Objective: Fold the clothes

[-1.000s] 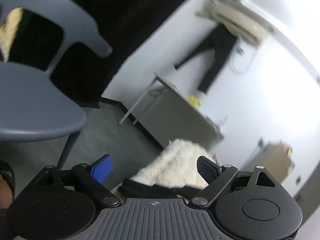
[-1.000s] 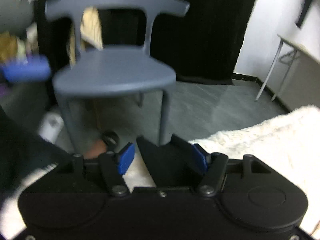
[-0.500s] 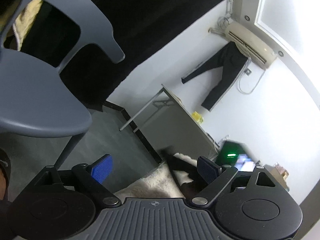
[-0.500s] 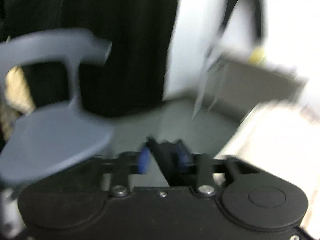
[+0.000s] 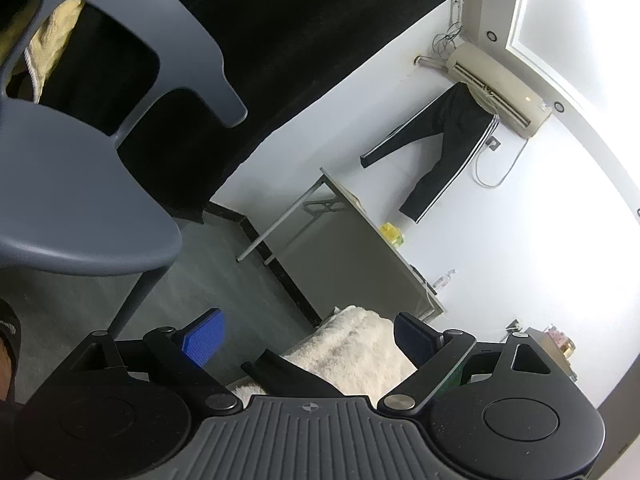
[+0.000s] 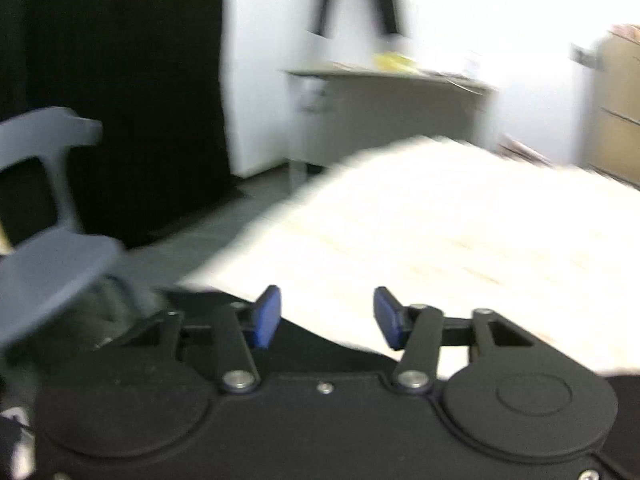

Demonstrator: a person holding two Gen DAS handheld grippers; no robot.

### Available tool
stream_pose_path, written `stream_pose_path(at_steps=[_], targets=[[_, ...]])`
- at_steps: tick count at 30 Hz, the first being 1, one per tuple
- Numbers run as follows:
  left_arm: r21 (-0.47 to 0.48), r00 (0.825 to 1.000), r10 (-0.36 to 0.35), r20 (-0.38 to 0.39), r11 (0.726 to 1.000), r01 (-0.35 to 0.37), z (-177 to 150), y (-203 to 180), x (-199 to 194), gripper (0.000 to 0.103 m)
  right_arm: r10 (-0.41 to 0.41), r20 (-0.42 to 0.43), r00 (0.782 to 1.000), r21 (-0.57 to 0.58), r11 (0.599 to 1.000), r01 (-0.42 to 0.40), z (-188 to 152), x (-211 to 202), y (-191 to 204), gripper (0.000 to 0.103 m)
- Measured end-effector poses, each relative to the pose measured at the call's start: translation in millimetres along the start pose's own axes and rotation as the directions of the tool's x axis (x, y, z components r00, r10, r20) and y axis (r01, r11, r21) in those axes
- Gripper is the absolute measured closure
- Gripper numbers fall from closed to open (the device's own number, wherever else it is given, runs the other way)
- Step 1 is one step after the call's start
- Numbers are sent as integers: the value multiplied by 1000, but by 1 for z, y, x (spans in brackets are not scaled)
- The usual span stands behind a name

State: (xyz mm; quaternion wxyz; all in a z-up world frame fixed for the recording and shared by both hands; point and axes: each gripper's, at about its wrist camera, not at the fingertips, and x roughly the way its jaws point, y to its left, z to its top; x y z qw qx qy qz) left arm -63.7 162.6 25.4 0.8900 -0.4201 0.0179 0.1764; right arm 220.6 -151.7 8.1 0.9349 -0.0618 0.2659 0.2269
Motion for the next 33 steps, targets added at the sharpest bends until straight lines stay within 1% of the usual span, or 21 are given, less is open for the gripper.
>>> stream_pose_path(at_steps=[2,4,5,7,8,10,14,15,16,18,20,21,22,25,27,28,29,30,31,32,33], targets=[[-2,1000,-2,-11,1000,2,-1,1,2,15,0,-98,995,-24,1000,-3,-18,3,-21,54],[-1,1000,-4,-20,1000,4,-1,1,2,15,59,-260,964,-61,995,-77,-36,16,-31,57],[1,1000,-5,-22,1000,5,-1,1,3,15,52,-278,959,-84,993,-78,-41,16,-32,57],[10,1000,-9,-28,1000,9,-2,0,1,15,-57,-224,973,-159,987,21,-40,4,-44,54],[11,999,-10,-31,1000,11,-2,0,1,15,-120,-190,974,-172,981,87,-35,-4,-58,53],[15,999,-12,-35,1000,12,-3,-2,2,15,-216,-144,966,-137,971,197,-26,-24,-112,42],[29,998,-11,-54,1000,12,-5,-5,7,15,-376,-132,917,-111,925,363,-19,-63,-229,39],[36,998,-8,-58,999,10,-6,-6,8,15,-412,-128,902,-107,910,400,-20,-80,-265,33],[44,998,-6,-57,999,8,-7,-7,8,15,-430,-134,893,-101,902,419,-22,-92,-292,28],[62,998,8,-57,998,-5,-9,-11,10,15,-455,-161,876,-102,890,444,-29,-125,-358,27],[77,998,22,-60,997,-17,-12,-15,13,15,-487,-187,853,-106,873,476,-38,-146,-400,26],[91,997,26,-66,996,-20,-14,-18,15,15,-493,-201,847,-93,870,484,-41,-154,-418,26],[108,997,29,-72,994,-21,-16,-20,16,15,-492,-210,845,-79,870,487,-44,-157,-432,26],[151,996,32,-88,988,-19,-22,-27,19,15,-433,-205,878,25,894,447,-56,-166,-466,26],[178,995,34,-98,984,-16,-25,-31,19,15,-404,-225,887,70,901,428,-63,-156,-480,26],[185,994,34,-100,983,-15,-26,-32,19,15,-377,-241,894,89,909,407,-66,-152,-482,34],[197,994,35,-103,980,-14,-27,-34,20,15,-338,-260,905,113,920,376,-68,-149,-479,46],[209,994,35,-108,978,-12,-29,-35,20,15,-275,-287,918,154,932,327,-71,-144,-481,87],[214,993,35,-109,977,-11,-30,-36,20,15,-221,-310,925,190,939,288,-72,-138,-481,103],[216,993,36,-109,976,-11,-30,-37,20,15,-204,-312,928,192,943,272,-71,-135,-477,103],[218,993,36,-110,976,-11,-31,-37,20,15,-209,-288,935,162,951,262,-70,-138,-471,103]])
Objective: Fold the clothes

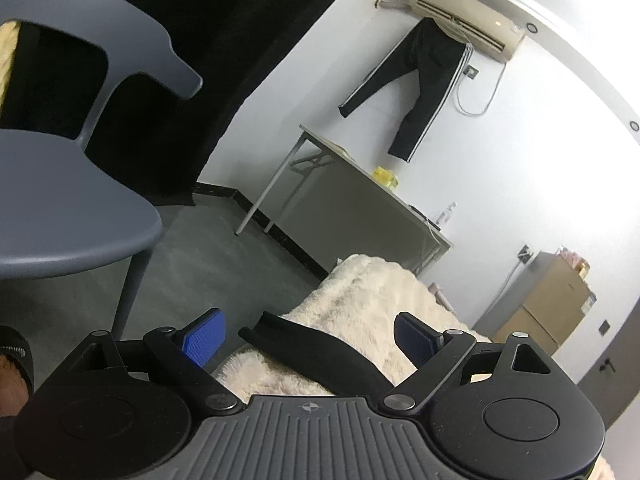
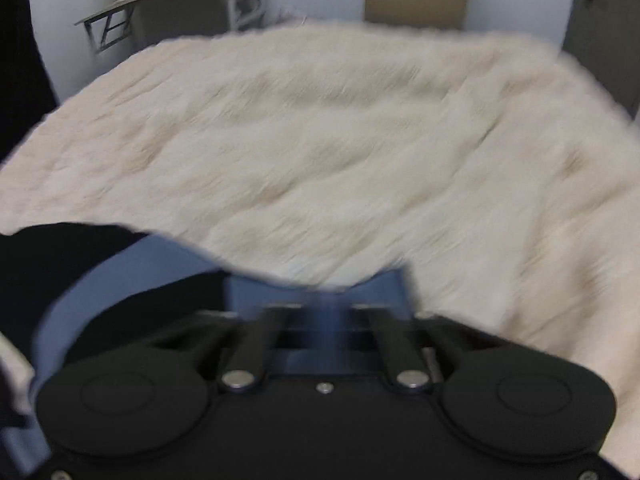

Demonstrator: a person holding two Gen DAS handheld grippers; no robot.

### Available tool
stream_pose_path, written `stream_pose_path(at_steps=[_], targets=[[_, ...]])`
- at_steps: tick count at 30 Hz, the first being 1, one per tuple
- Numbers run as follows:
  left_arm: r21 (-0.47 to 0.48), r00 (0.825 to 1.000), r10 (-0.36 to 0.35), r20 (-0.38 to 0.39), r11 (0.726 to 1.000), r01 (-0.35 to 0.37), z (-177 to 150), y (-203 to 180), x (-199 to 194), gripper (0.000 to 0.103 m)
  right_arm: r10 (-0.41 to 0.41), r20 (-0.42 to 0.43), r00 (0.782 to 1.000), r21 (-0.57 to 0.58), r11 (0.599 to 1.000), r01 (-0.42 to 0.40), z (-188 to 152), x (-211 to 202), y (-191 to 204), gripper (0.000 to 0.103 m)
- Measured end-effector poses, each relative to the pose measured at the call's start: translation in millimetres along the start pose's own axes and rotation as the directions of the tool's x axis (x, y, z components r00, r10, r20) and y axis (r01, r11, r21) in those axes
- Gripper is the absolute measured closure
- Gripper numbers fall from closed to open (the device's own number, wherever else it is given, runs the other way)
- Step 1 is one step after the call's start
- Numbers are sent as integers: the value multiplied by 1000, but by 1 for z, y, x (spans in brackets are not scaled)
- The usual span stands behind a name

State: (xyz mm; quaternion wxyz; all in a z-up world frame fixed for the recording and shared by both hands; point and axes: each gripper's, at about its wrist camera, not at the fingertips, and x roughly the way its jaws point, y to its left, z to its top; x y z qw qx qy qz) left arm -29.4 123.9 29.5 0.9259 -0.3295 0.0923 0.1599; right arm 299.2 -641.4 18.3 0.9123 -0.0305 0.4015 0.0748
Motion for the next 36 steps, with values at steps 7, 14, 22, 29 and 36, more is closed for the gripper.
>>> stream_pose_path(at_steps=[7,14,22,29,36], targets=[[-4,1000,-14,-2,1000,14,2,1,2,15,-230,124,965,66,973,223,11,-41,-28,102],[-18,1000,-14,-5,1000,14,4,6,-2,15,-124,126,984,104,988,111,13,-31,-30,33],[46,1000,-4,-19,999,5,0,-6,2,15,-64,-101,993,59,996,70,12,12,-30,78],[48,1000,-9,-29,999,10,1,-5,5,15,-78,21,997,12,997,78,17,-20,-26,93],[46,999,-17,-32,999,19,1,-4,4,15,-379,19,925,-70,923,379,13,-14,-8,61]])
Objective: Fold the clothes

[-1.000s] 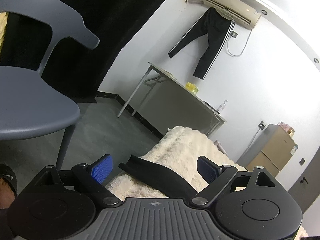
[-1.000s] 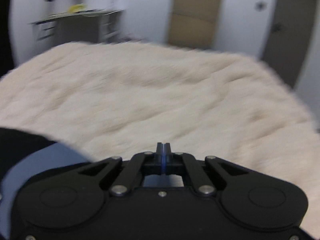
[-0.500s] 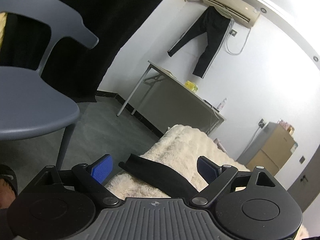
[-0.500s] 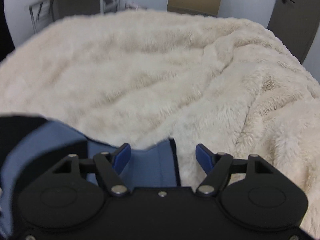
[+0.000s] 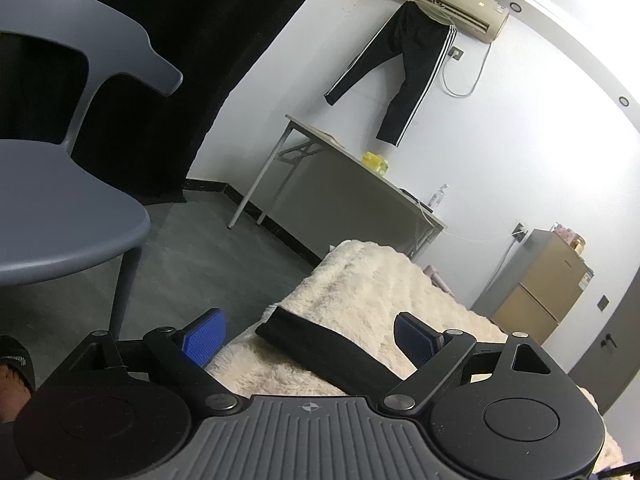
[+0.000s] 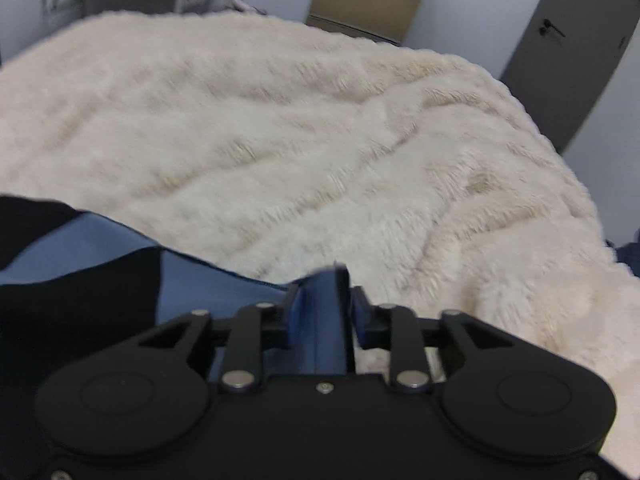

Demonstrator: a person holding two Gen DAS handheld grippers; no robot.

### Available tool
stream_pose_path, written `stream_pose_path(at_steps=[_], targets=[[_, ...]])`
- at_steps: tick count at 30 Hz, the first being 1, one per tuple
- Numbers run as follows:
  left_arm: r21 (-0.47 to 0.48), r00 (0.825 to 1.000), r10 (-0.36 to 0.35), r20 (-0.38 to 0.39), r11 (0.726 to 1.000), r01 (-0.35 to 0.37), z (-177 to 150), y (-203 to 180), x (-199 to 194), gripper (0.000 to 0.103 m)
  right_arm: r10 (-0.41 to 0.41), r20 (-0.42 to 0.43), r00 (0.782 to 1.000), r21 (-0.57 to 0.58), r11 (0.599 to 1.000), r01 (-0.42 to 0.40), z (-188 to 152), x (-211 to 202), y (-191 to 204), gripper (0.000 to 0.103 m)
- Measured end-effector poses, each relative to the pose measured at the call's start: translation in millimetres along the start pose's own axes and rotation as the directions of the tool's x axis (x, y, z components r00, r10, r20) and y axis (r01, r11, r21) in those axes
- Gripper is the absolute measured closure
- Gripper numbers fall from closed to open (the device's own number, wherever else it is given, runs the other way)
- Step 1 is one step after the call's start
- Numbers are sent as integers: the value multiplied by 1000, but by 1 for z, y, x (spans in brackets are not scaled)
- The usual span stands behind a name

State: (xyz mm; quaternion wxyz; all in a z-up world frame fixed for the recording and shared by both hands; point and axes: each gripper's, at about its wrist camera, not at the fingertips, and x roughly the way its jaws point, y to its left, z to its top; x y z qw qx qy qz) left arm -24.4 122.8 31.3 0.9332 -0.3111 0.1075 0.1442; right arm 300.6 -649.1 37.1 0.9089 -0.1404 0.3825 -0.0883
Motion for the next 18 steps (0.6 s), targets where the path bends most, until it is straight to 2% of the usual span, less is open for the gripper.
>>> stream_pose_path(at_steps=[1,2,3,4,6,8,10,13,15,18], targets=[[-3,1000,-1,-1,1000,1,0,0,0,15,-40,57,998,-4,999,40,3,-10,9,49],[-2,1000,-2,-3,1000,2,0,0,0,15,-53,114,992,-4,999,54,6,-19,17,44],[-1,1000,-3,-5,1000,3,0,0,1,15,-35,162,986,-13,999,38,8,-30,31,33],[0,1000,-4,-7,1000,4,0,0,1,15,13,202,979,-30,1000,-7,10,-41,49,29],[-2,1000,-9,-14,1000,9,-1,1,2,15,118,260,958,-73,992,-103,11,-62,88,29],[-2,1000,-15,-17,1000,15,0,1,2,15,241,256,936,-125,969,-215,4,-77,135,29],[0,1000,-17,-11,1000,17,0,1,-1,15,318,247,915,-162,945,-284,-5,-91,174,29],[-10,999,-33,-16,999,33,0,3,-4,15,454,214,865,-252,881,-400,-38,-128,256,29],[-13,999,-40,-23,999,40,0,3,-4,15,504,207,838,-308,847,-433,-60,-155,301,29],[-21,998,-53,-39,998,53,-1,5,-2,15,542,260,799,-363,822,-439,-90,-192,348,27]])
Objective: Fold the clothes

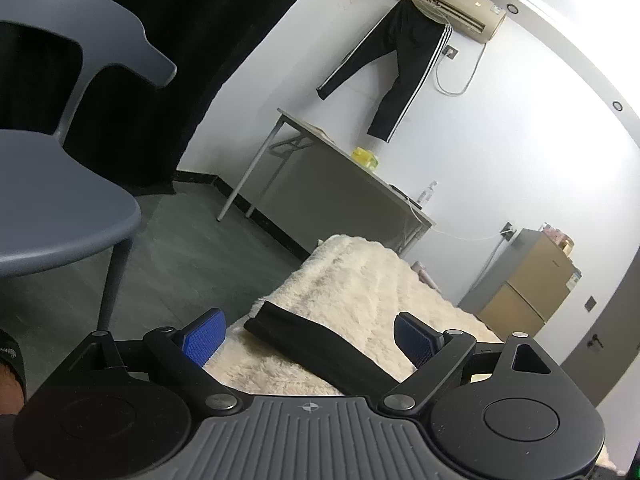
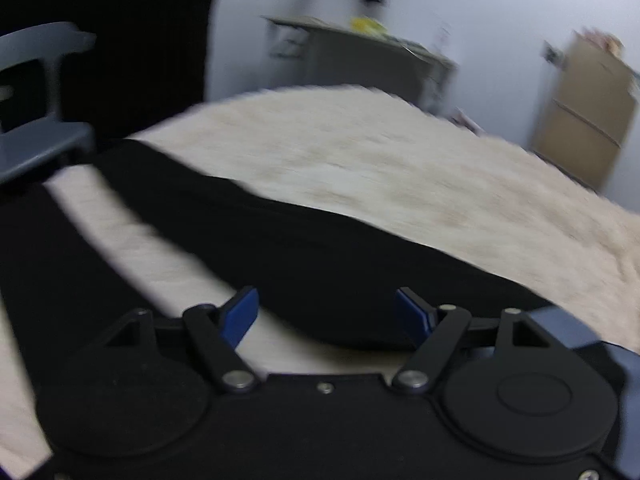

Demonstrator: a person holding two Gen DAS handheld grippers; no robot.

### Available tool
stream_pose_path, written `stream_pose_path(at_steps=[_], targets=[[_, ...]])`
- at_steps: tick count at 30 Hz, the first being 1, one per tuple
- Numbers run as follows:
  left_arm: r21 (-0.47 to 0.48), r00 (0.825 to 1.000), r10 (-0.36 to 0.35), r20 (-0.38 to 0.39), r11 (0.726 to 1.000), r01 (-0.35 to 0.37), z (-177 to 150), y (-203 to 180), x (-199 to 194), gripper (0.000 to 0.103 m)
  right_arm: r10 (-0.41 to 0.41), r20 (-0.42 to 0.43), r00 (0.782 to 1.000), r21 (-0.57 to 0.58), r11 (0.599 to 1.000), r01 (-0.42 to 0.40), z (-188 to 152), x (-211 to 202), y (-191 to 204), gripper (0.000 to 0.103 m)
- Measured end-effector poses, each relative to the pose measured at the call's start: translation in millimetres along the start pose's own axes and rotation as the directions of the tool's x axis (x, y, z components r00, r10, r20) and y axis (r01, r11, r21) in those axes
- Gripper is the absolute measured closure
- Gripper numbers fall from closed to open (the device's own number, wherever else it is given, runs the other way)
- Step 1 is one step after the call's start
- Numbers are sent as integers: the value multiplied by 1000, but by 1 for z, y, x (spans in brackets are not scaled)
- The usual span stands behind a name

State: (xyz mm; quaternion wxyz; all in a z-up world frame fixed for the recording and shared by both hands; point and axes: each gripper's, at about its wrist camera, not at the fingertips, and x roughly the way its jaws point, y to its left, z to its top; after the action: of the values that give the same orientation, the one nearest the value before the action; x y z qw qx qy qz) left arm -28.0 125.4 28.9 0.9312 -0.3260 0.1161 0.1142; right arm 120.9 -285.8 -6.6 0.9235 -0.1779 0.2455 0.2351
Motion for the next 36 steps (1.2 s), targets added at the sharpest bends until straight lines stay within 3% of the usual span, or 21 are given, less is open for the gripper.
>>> stream_pose_path(at_steps=[2,4,6,10,12,16,20,23,25,28,32,36], targets=[[-3,1000,-10,-9,1000,10,1,1,1,15,-17,27,999,-35,999,18,-2,-3,20,25],[-6,1000,-20,-16,1000,20,1,1,1,14,-100,44,994,-55,993,103,-5,0,25,20],[-20,999,-30,-19,999,29,2,3,2,14,-194,23,981,35,980,193,-5,8,7,19],[-57,999,-40,-18,998,39,3,9,5,14,-293,-62,954,178,937,300,-5,33,-25,20],[-73,999,-42,-21,997,41,4,12,5,14,-272,-104,957,178,941,287,-7,44,-26,20],[-95,999,-49,-14,994,48,5,15,3,14,-41,-204,978,242,966,91,-7,54,-22,30],[-113,998,-53,-16,992,51,6,17,4,14,-115,-71,991,262,956,130,6,42,-18,22],[-111,998,-57,-18,992,55,6,17,5,14,-193,-98,976,273,938,213,10,53,-25,20],[-111,998,-57,-16,992,55,7,17,3,14,-148,-150,978,262,947,183,9,64,-23,20],[-113,998,-56,-19,992,54,6,17,4,14,36,-209,977,254,967,19,5,70,-7,26],[-109,998,-56,-24,993,53,6,16,5,14,-25,-61,998,195,980,37,17,48,18,15],[-87,998,-55,-25,995,53,5,13,5,14,-84,-121,989,186,977,106,20,64,23,11]])
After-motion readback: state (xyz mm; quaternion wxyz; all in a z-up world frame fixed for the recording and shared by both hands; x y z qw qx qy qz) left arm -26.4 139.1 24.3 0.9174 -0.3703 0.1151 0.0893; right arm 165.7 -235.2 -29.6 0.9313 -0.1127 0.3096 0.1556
